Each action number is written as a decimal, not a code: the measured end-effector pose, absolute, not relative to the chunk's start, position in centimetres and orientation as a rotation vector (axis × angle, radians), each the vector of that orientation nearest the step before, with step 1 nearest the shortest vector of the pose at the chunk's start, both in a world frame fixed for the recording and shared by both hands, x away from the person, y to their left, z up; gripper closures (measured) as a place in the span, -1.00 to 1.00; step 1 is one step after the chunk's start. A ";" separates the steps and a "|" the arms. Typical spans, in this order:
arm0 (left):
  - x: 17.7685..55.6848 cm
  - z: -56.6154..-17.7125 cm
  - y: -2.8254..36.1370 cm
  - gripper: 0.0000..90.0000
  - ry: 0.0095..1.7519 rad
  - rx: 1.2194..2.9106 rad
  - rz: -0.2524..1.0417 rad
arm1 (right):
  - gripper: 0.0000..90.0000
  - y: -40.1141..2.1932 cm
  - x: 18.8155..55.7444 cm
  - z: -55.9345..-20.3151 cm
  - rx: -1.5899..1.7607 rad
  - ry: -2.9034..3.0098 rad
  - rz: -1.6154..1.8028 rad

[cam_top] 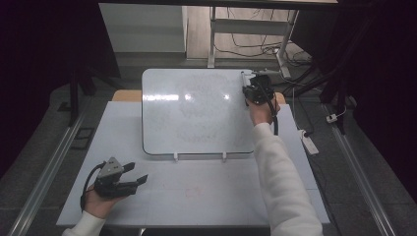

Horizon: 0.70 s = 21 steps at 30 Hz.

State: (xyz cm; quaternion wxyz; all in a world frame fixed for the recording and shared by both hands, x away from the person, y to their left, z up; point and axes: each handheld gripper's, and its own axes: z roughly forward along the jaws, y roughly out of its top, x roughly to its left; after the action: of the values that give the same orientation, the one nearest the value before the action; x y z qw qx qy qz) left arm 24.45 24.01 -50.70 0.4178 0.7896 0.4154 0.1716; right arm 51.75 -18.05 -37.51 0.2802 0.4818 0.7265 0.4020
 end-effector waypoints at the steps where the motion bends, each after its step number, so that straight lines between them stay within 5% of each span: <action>1: 24.4 -50.7 24.0 -0.29 1.042 1.981 0.431 | 0.79 -18.0 51.8 -37.6 1.288 1.942 1.078; 12: 24.4 -50.6 24.0 -0.29 1.035 1.979 0.435 | 0.47 -17.9 50.7 -37.4 1.211 1.934 1.110; 21: 24.4 -50.7 24.4 -0.29 1.046 1.966 0.439 | 0.30 -20.2 46.1 -38.1 1.029 1.979 1.278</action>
State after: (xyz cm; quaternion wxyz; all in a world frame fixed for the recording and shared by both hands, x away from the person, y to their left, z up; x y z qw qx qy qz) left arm 24.42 24.44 -50.68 0.4221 0.7852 0.4178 0.1752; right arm 46.12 -20.25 -38.08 0.2816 0.3843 0.7385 0.4771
